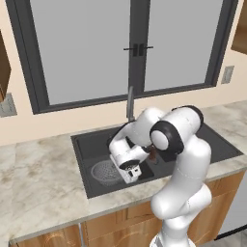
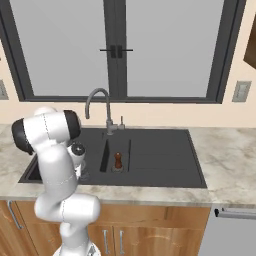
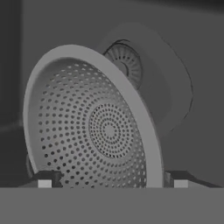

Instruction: Pick the glass cup and colander and place them in the sink. Then turn on the water.

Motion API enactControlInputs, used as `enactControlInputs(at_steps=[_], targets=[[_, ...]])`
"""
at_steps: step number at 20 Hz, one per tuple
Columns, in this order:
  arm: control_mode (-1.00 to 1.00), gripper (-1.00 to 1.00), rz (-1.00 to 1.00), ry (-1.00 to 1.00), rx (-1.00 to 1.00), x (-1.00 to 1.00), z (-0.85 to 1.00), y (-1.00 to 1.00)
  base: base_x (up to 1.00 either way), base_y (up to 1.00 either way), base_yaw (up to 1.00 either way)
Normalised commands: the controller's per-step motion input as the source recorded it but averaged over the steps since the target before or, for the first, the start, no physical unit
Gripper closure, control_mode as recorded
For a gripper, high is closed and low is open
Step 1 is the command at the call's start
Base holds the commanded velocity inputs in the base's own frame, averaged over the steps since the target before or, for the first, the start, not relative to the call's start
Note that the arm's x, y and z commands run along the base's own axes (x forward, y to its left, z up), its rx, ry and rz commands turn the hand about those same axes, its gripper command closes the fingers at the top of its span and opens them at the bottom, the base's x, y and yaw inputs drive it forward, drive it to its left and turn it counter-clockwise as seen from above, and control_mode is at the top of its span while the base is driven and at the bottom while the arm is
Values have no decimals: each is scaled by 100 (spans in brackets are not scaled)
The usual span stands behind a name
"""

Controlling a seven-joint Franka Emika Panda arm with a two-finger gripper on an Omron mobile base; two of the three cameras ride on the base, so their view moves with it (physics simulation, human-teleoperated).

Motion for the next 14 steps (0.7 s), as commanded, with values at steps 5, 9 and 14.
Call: enactControlInputs(at_steps=[5, 9, 14], targets=[[-100, -100, 0, -15, 0, -16, 52, -2, 0, 0, 0], [-100, -100, -4, -14, 0, -16, 82, 0, 0, 0, 0], [-100, -100, -6, -8, 0, -11, 97, 0, 0, 0, 0]])
